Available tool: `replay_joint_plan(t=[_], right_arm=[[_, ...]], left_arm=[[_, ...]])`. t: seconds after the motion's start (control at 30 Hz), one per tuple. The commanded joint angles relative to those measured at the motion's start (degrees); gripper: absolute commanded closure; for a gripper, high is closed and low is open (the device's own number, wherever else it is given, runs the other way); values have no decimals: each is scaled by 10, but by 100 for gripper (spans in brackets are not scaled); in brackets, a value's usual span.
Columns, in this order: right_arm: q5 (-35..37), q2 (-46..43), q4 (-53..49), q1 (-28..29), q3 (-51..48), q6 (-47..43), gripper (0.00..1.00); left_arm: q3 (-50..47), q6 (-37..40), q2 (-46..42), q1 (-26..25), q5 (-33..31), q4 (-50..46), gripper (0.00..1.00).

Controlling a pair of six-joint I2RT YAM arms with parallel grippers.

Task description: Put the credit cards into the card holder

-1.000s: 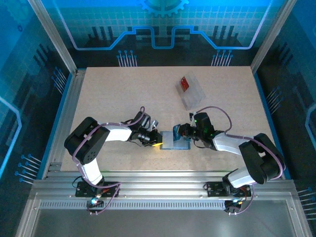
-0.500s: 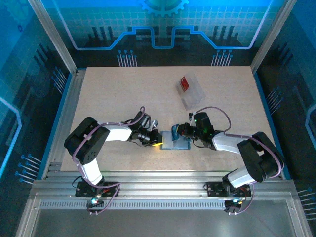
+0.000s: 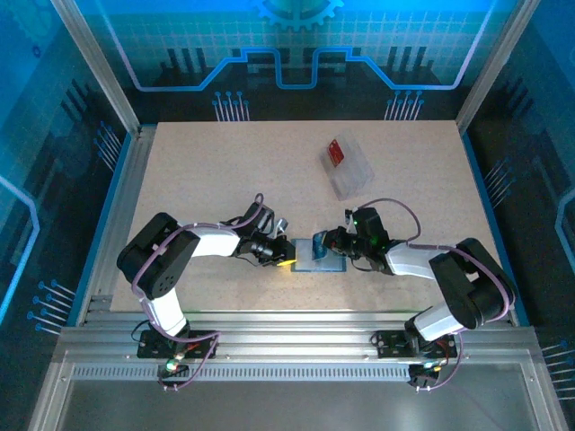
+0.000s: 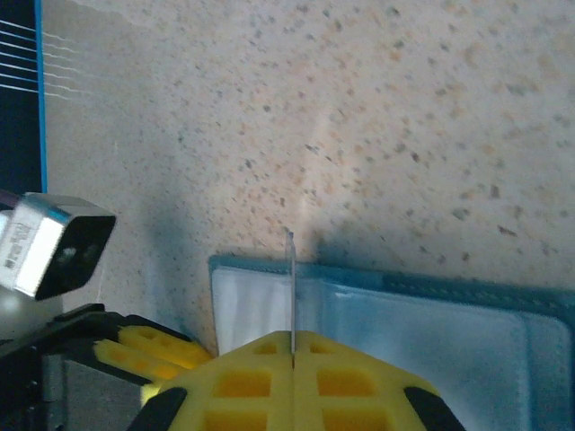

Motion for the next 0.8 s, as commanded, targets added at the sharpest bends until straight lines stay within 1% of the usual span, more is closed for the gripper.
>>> replay_joint_plan(t=[0.0,0.4,0.77], right_arm=[[-7,9,8,7,-15,21,100],[-19,10,15,10,-35,61,100],[-5,-7,-11,22,-48,63,100]], left_arm=[[6,2,13,-5,-17,-31,84],[7,4,13,-5,-20,-35,84],[8,5,13,-5,-21,-38,84]])
